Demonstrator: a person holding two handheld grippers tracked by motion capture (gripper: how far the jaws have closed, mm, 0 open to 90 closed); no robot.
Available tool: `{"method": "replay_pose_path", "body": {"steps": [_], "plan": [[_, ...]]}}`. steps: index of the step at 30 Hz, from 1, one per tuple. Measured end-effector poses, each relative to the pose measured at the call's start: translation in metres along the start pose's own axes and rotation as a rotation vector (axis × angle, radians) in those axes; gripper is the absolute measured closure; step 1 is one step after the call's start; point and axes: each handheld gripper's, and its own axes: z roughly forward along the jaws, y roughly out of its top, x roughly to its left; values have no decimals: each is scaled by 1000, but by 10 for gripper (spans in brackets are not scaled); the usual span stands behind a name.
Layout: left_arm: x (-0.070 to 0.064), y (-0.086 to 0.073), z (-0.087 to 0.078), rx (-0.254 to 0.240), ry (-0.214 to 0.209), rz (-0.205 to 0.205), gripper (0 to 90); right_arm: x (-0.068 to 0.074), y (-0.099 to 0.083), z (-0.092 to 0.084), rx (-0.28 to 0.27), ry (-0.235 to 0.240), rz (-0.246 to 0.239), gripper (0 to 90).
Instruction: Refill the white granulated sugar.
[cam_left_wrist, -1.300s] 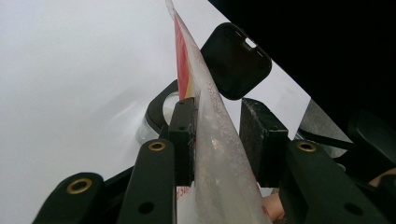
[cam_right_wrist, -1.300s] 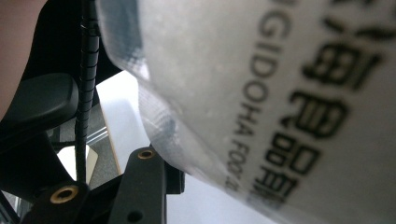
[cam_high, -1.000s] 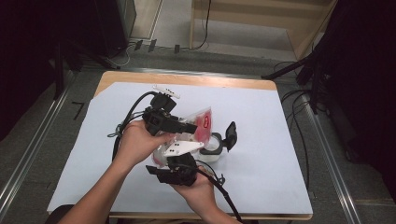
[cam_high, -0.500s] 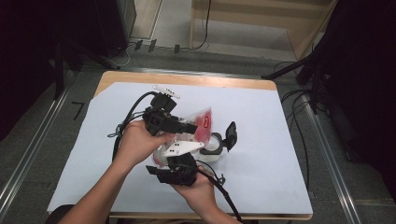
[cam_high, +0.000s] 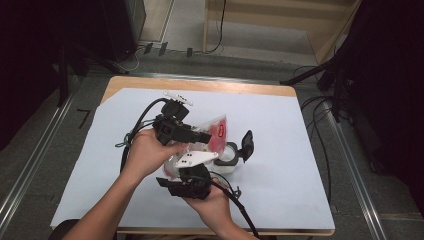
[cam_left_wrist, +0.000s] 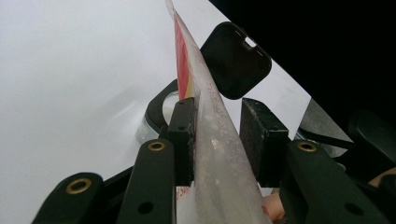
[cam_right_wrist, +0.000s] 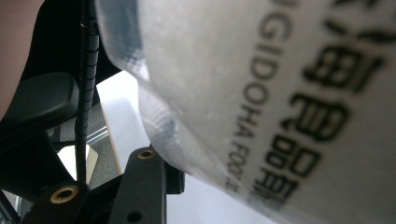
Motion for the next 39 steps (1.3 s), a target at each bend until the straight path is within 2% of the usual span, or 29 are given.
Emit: {"method": "replay_pose_path", "body": {"steps": [39], "plan": [[-3,0,1,-1,0,4,668,1,0,-1,-1,0,-1,633]]}}
